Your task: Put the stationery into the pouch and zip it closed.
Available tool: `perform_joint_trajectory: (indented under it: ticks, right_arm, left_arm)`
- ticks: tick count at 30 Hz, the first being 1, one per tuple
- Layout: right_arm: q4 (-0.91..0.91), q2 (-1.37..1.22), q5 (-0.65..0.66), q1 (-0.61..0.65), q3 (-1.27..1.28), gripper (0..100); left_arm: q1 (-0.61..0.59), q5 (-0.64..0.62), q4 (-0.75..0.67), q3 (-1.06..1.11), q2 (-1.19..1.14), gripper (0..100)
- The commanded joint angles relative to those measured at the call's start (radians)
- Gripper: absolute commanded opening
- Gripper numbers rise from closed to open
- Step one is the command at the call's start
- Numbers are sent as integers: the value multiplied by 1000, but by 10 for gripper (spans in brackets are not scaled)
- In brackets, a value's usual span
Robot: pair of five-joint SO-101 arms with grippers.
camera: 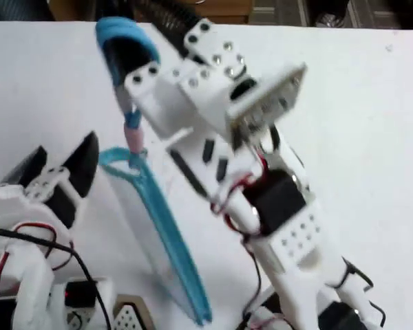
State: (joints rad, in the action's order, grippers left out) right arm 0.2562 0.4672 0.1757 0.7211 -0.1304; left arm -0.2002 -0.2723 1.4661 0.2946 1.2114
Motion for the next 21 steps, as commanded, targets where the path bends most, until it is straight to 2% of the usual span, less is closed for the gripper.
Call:
perform_joint_trajectory:
  ticks: [1,12,17,21]
  right_arm:
    - [-22,-38,0,-31,-141,16]
    - [-21,-263,8,-35,-477,16]
    - [-21,-363,8,-61,-520,16]
    - [35,-394,8,-99,-522,16]
  left_arm:
    - [-10,-14,32,-110,1,286]
    - [-4,-11,94,-175,1,286]
    - [128,34,117,-121,1,284]
    - [156,38,124,-28,4,283]
